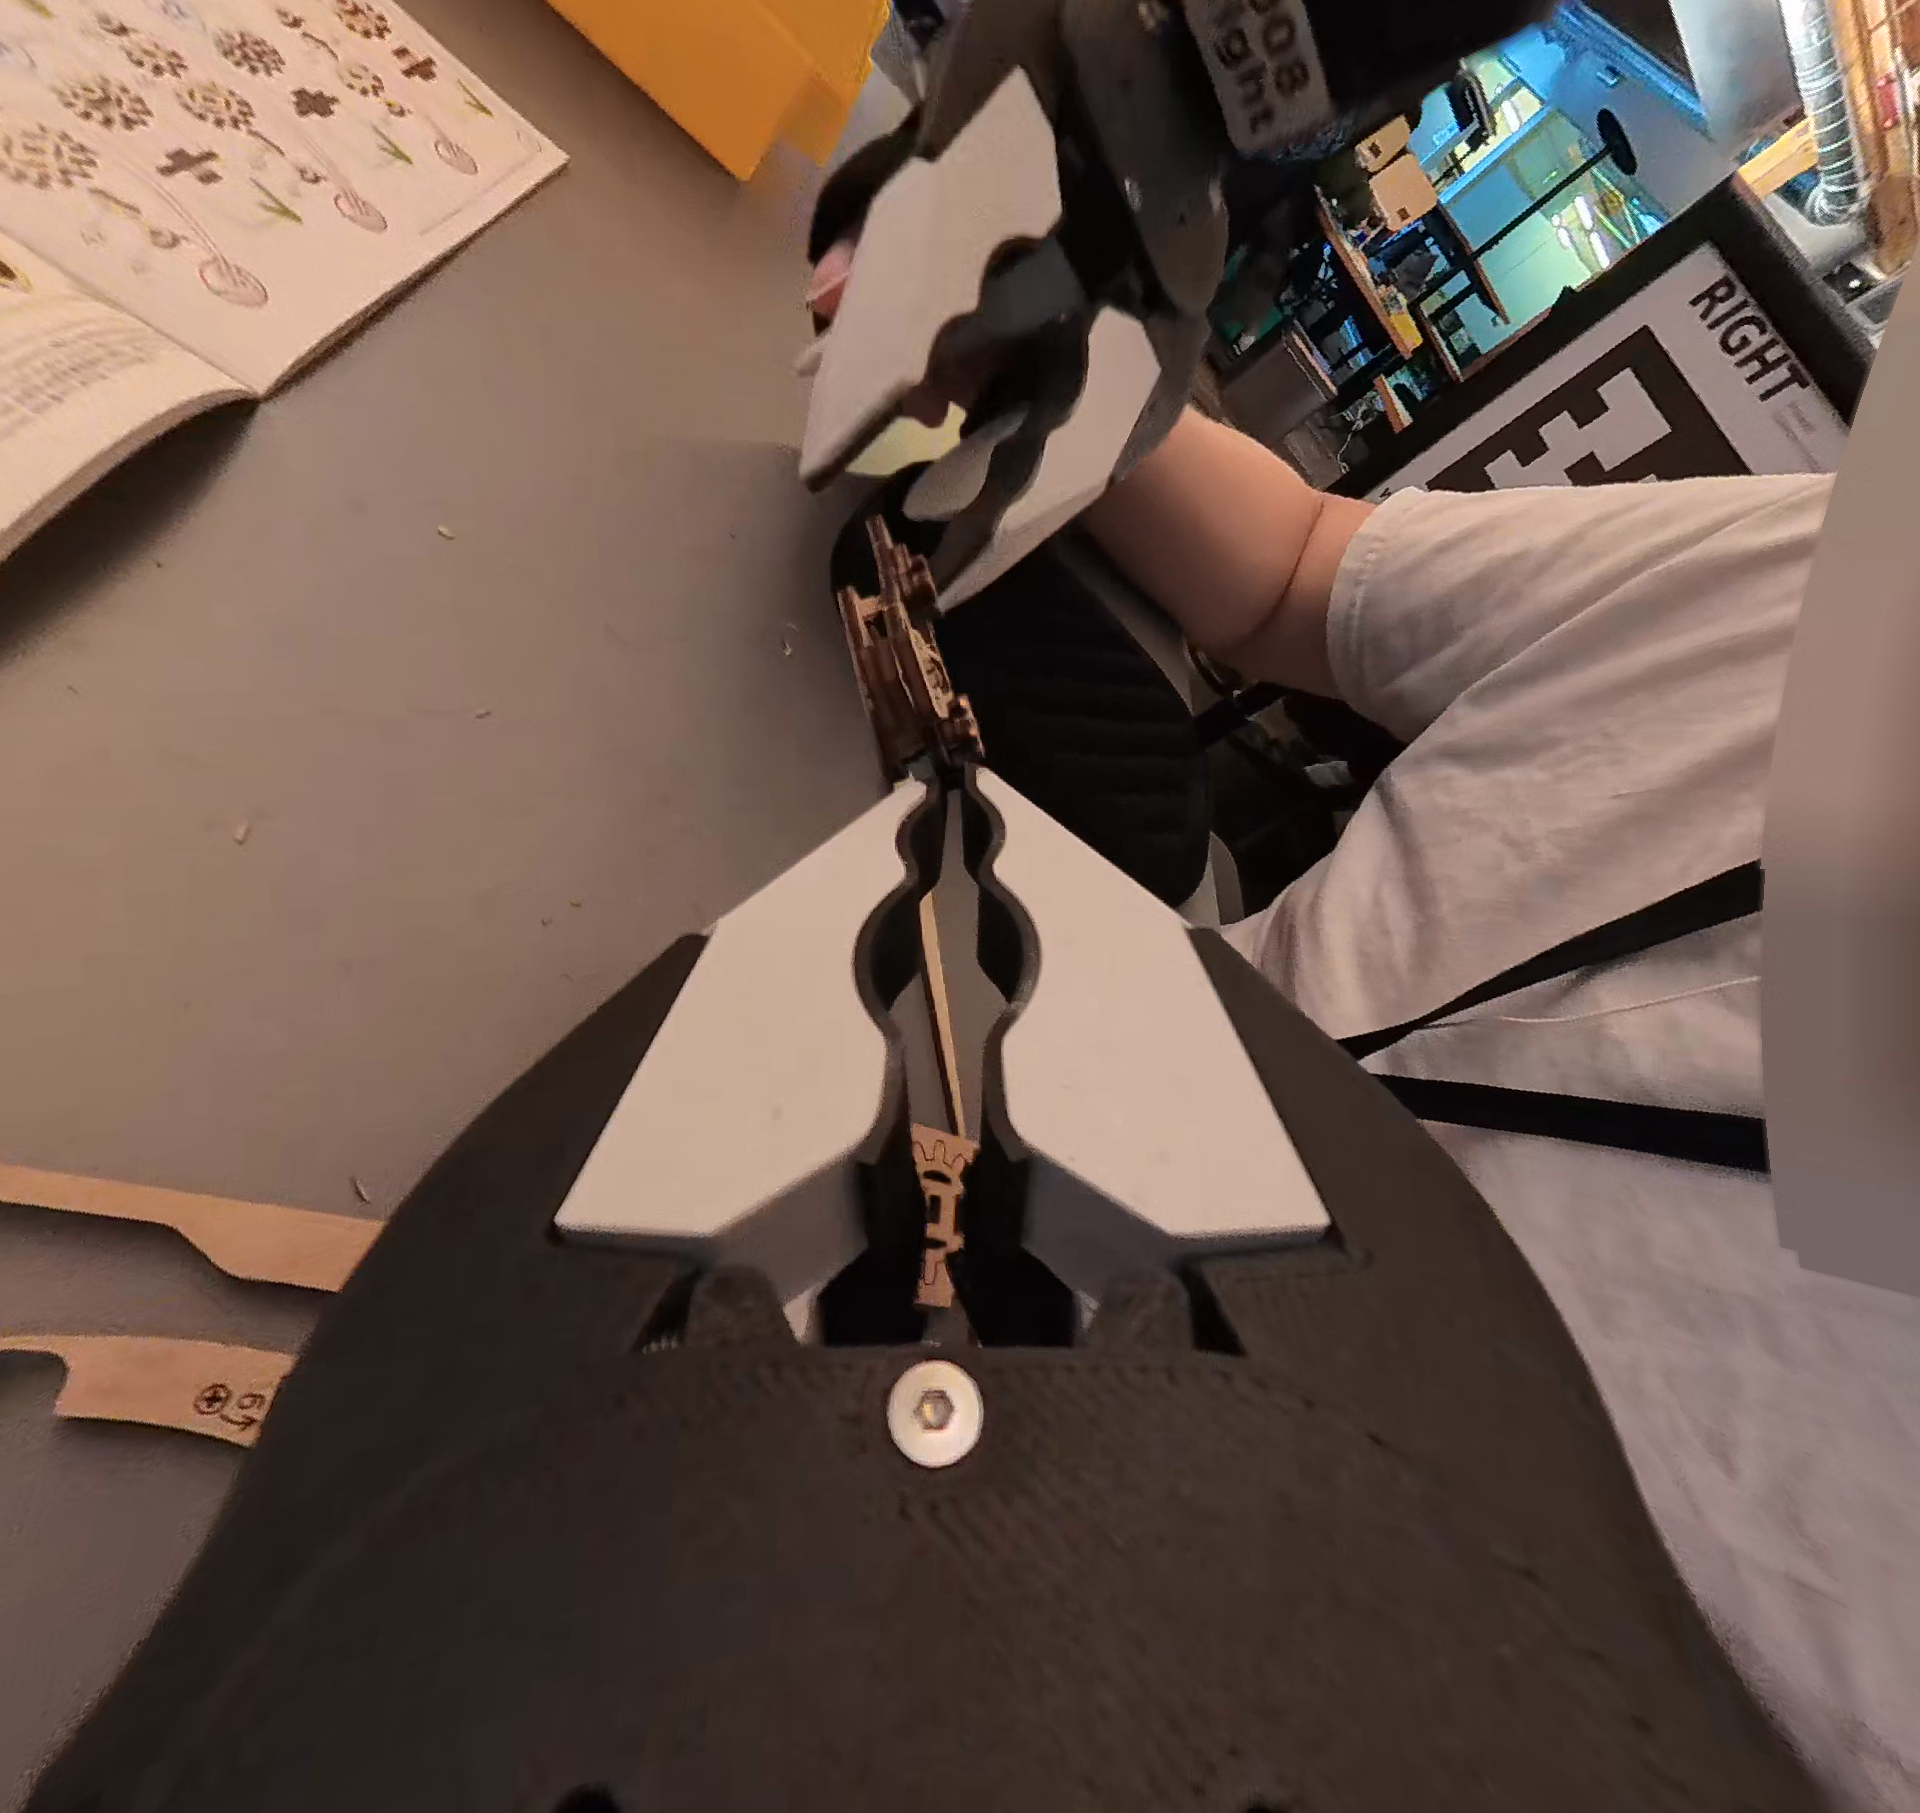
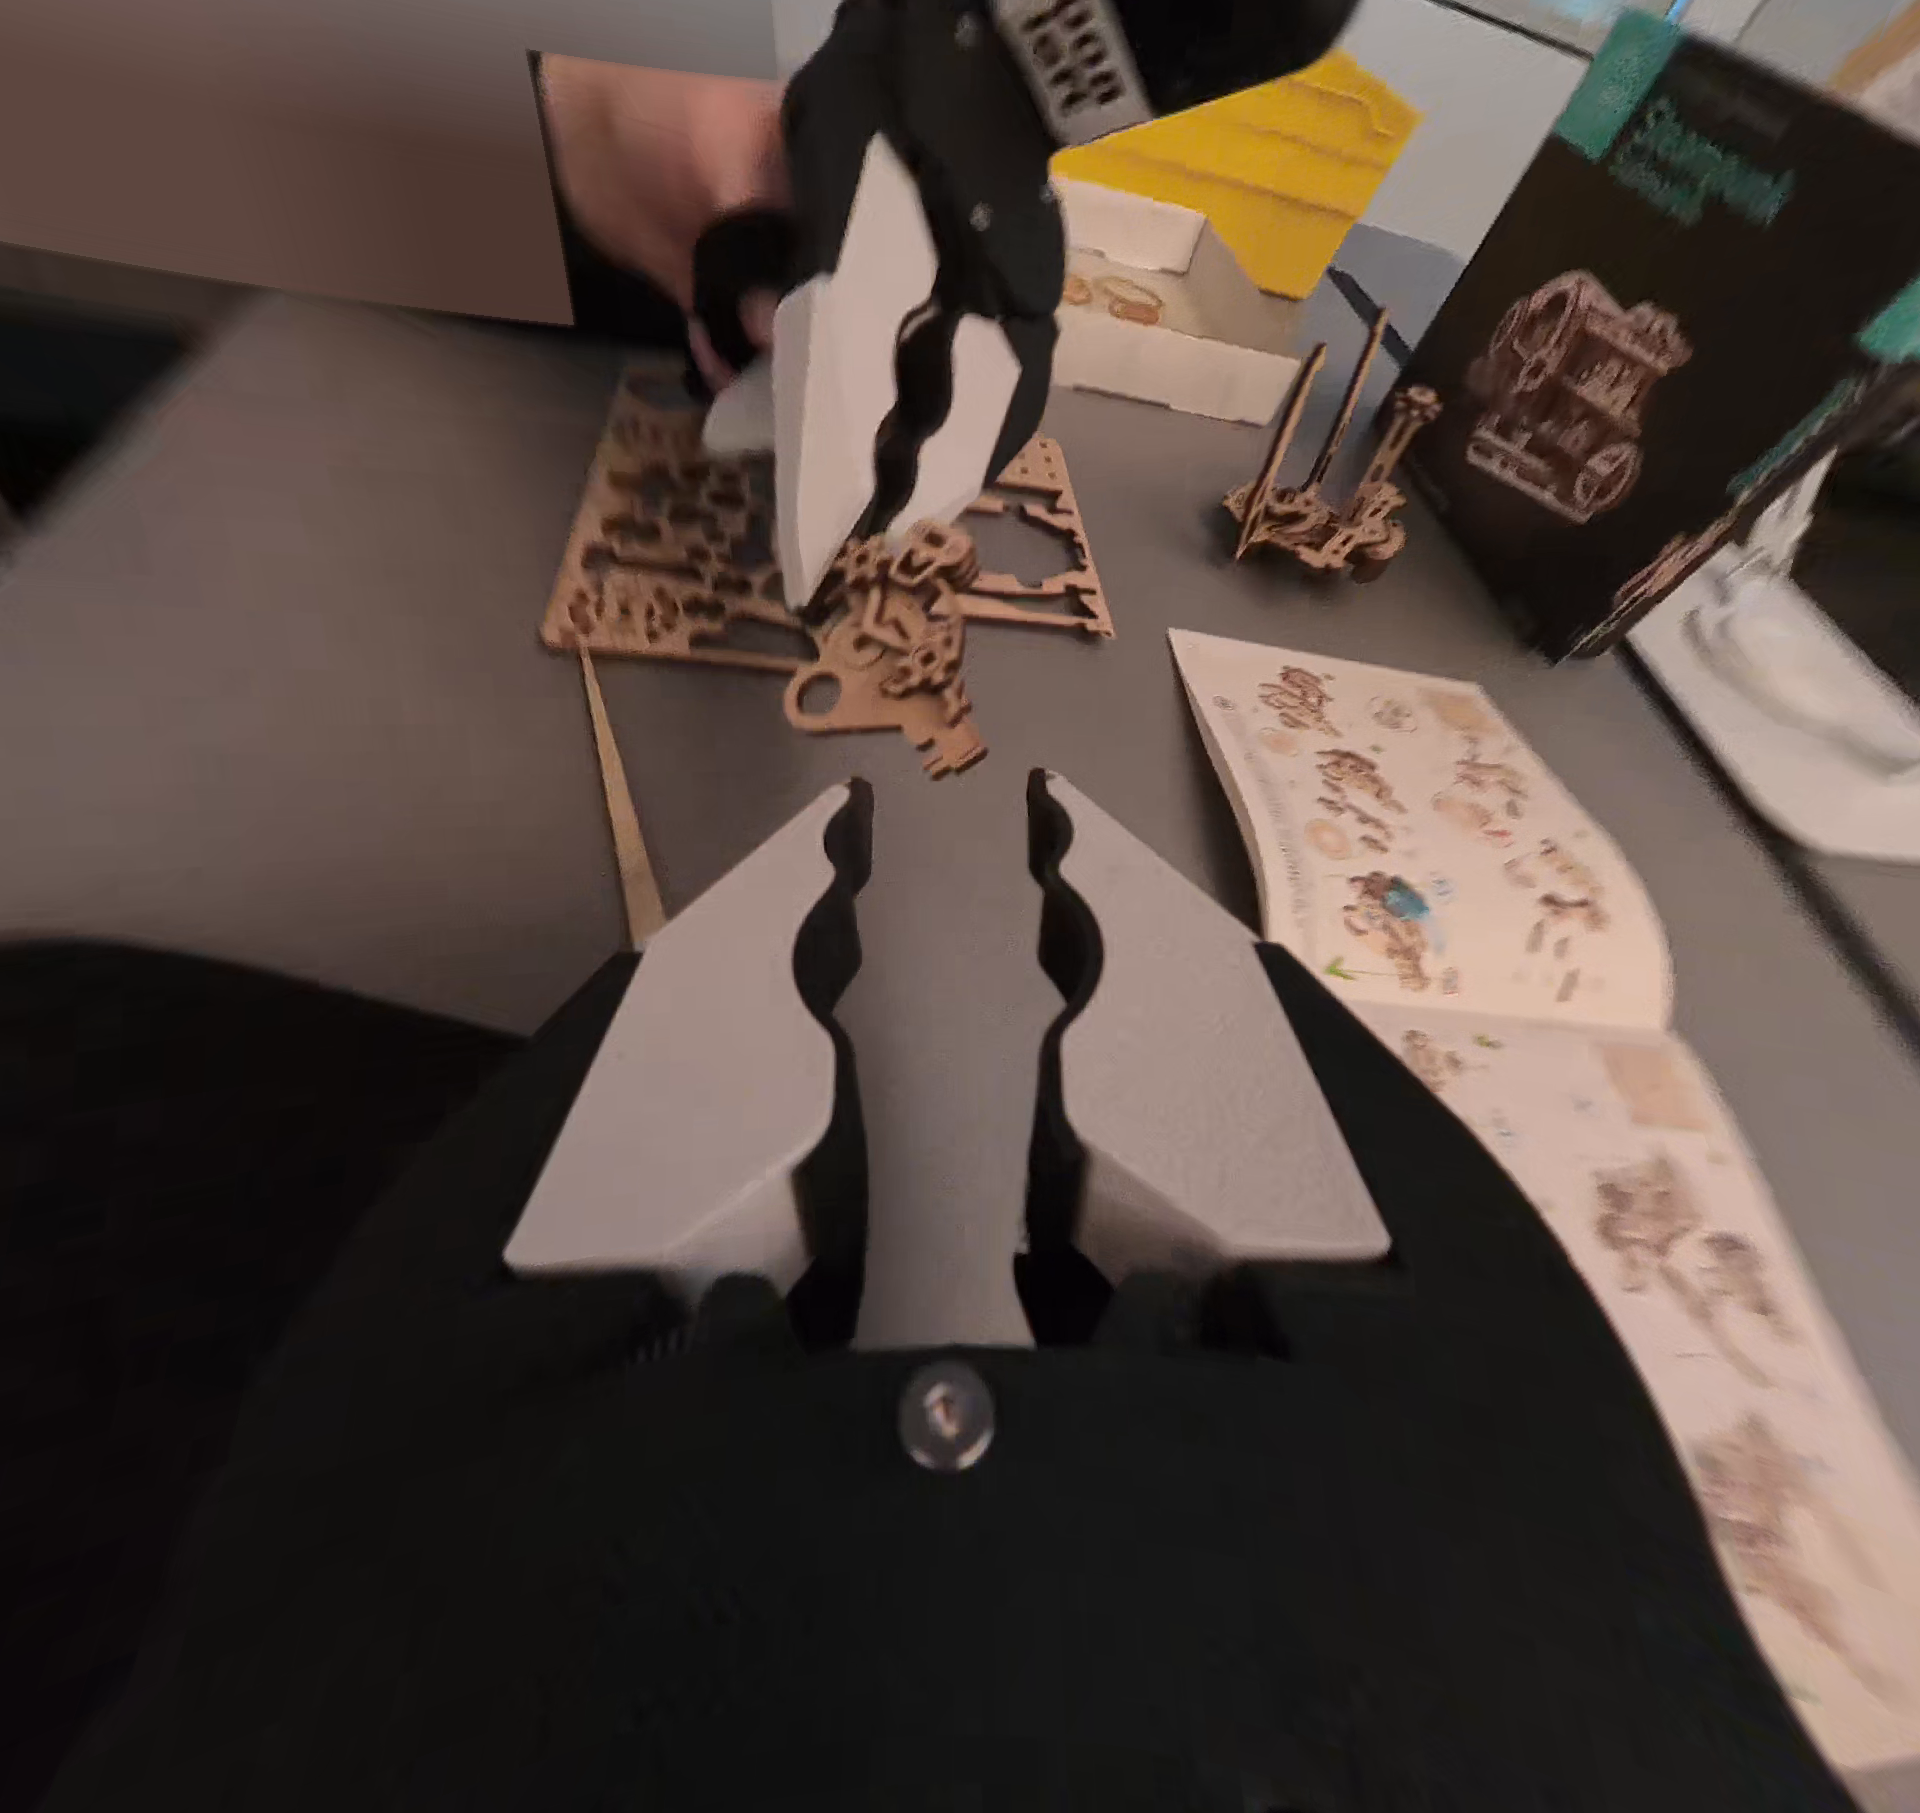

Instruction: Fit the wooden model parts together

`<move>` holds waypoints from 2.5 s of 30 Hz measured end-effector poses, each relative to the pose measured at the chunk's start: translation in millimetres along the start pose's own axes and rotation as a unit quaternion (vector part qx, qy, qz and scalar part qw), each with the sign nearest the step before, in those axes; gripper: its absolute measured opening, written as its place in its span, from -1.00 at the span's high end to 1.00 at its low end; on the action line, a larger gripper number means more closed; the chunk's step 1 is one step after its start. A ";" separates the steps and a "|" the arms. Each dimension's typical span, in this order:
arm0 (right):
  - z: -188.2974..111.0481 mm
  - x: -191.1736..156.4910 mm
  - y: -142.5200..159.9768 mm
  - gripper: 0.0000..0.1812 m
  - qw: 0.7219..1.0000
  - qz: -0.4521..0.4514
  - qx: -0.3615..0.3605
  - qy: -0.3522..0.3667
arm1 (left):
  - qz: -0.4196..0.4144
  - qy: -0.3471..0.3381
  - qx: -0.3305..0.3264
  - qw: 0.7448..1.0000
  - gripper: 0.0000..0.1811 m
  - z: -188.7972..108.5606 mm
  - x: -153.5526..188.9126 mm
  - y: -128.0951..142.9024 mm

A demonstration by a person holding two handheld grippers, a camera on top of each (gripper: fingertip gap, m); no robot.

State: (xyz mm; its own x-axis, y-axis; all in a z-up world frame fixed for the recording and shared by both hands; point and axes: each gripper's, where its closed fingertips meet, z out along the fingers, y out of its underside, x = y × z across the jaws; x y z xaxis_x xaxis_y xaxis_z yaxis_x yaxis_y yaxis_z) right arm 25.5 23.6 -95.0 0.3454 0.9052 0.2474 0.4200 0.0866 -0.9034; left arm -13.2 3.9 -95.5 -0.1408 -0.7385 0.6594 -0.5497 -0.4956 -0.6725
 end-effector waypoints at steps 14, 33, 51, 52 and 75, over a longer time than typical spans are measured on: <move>17.9 -14.3 12.6 0.79 0.986 -0.153 -0.056 0.039 | -0.036 0.013 -0.032 0.999 0.99 1.7 -4.0 11.3; 13.0 0.1 16.5 0.89 0.974 -0.181 -0.096 0.094 | 0.051 -0.082 -0.016 0.995 0.81 -4.3 -22.6 0.2; 12.4 10.5 35.1 0.89 0.976 -0.139 -0.135 0.098 | 0.099 -0.163 -0.039 0.981 0.76 -6.7 -41.6 4.3; 12.3 11.0 35.4 0.89 0.976 -0.140 -0.136 0.099 | 0.098 -0.162 -0.041 0.981 0.76 -6.3 -41.8 5.1; 4.6 22.2 23.8 0.89 0.989 -0.068 -0.078 0.105 | 0.096 -0.171 -0.050 0.979 0.78 -6.5 -45.4 7.8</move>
State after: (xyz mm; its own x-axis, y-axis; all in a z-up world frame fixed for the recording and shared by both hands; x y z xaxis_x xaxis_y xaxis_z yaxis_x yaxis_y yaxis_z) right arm 39.3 47.7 -112.6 0.4367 0.7815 0.4456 0.5941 0.1214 -0.7951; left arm -16.5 36.5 -128.5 0.0244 -0.9321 0.3615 -0.6205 -0.2977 -0.7255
